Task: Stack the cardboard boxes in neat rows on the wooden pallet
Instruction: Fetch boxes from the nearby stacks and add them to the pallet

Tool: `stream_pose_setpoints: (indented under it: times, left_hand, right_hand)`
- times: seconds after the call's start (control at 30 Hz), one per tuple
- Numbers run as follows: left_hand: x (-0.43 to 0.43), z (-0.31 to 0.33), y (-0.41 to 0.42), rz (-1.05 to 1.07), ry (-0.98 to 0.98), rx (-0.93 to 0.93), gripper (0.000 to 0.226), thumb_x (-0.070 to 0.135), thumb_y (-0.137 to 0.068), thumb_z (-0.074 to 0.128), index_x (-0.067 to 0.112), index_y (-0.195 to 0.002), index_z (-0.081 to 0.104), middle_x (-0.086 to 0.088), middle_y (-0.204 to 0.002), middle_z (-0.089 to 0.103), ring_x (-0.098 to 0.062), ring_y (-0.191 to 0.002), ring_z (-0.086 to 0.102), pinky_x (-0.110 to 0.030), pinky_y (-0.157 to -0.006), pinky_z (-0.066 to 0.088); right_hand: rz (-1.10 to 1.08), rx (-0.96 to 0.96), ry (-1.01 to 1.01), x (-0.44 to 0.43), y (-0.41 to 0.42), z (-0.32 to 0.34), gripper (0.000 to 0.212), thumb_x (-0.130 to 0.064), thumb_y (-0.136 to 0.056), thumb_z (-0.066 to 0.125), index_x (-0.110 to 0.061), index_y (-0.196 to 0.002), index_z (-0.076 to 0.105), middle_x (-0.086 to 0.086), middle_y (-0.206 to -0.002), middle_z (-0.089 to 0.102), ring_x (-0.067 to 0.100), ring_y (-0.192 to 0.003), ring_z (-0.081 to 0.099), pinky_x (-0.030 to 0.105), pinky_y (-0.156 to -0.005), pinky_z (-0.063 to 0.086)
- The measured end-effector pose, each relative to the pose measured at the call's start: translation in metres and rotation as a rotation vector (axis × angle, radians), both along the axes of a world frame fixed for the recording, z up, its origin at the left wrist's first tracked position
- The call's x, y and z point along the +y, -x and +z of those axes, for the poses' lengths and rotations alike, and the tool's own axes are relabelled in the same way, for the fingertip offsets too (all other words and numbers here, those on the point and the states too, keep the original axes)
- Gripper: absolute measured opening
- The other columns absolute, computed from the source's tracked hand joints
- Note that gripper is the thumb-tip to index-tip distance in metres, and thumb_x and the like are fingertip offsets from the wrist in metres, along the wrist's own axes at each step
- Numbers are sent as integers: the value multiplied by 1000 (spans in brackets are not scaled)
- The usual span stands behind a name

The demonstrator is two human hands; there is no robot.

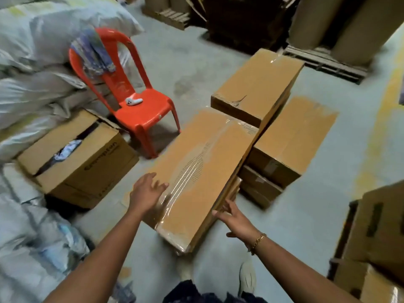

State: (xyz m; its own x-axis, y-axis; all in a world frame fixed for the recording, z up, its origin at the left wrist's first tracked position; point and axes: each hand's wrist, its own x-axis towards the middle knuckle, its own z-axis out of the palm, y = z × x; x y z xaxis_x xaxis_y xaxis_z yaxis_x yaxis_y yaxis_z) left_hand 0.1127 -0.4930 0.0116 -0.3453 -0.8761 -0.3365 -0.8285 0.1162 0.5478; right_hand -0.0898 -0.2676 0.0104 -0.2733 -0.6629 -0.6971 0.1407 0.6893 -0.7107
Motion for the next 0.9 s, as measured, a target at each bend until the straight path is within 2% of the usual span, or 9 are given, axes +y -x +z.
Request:
stream_pose_setpoints:
  times: [0.2,0.3,0.37,0.43,0.53,0.63,0.73,0.83,0.9]
  left_hand:
    - [-70,-32,-6,-134,-164,-110,91,60,-94,62,15,-162,22,-11,-165,33,-34,-148,37,-52,-116,33]
    - [-88,-38,-11,-127,-308,-56,85,63,-90,66,17,-155,37,-8,-152,51,-37,-134,53,-48,-112,42]
    - [-99,-46,-18,-101,-384,8,84,78,-74,68,25,-138,54,-4,-132,68,-32,-111,67,-53,-102,52]
    - [-110,-59,-23,-97,-427,60,91,84,-62,73,26,-130,58,-1,-120,72,-26,-101,71,-54,-95,57]
    - [-105,-48,-20,-178,-410,69,71,65,-79,77,27,-135,54,3,-118,70,-17,-97,70,-40,-85,58]
    - [-95,-41,-16,-259,-376,101,59,51,-88,74,27,-138,53,6,-115,69,-6,-93,67,-25,-72,51]
    - [-80,-37,-5,-300,-342,128,61,52,-88,74,26,-140,54,6,-116,69,-14,-99,69,-33,-81,53]
    - [-52,-31,10,-339,-337,159,67,60,-84,76,25,-138,56,5,-119,71,-19,-105,69,-35,-87,52]
    - [-29,-29,20,-382,-321,157,88,79,-72,68,26,-141,54,5,-124,71,-20,-110,68,-39,-93,53]
  right_hand:
    - [-236,-59,-124,-36,-37,-18,95,-54,-91,68,-30,-162,9,-4,-161,33,26,-137,46,51,-102,49]
    - [-268,-72,-132,-47,-51,-22,85,-57,-92,65,-34,-158,17,-12,-139,45,19,-122,50,52,-100,50]
    - [-279,-59,-135,-53,-60,-25,82,-61,-91,63,-38,-156,19,-15,-133,51,17,-118,54,50,-95,53]
    - [-317,-41,-124,-58,-67,-29,80,-60,-92,62,-40,-155,17,-19,-124,54,11,-108,59,41,-84,54]
    - [-363,11,-89,-61,-75,-30,78,-54,-95,62,-36,-156,15,-16,-123,55,4,-98,59,26,-71,49]
    - [-432,79,-40,-53,-75,-34,77,-52,-95,63,-37,-155,18,-12,-134,58,9,-110,62,35,-91,55]
    - [-525,130,11,-34,-70,-35,74,-49,-95,65,-36,-156,24,-15,-136,59,5,-116,62,33,-101,52]
    - [-625,185,38,-5,-67,-29,68,-48,-96,64,-38,-153,28,-21,-131,59,0,-113,61,25,-94,51]
    - [-694,227,43,19,-64,-25,66,-45,-97,64,-39,-152,28,-23,-128,58,-2,-111,60,19,-88,49]
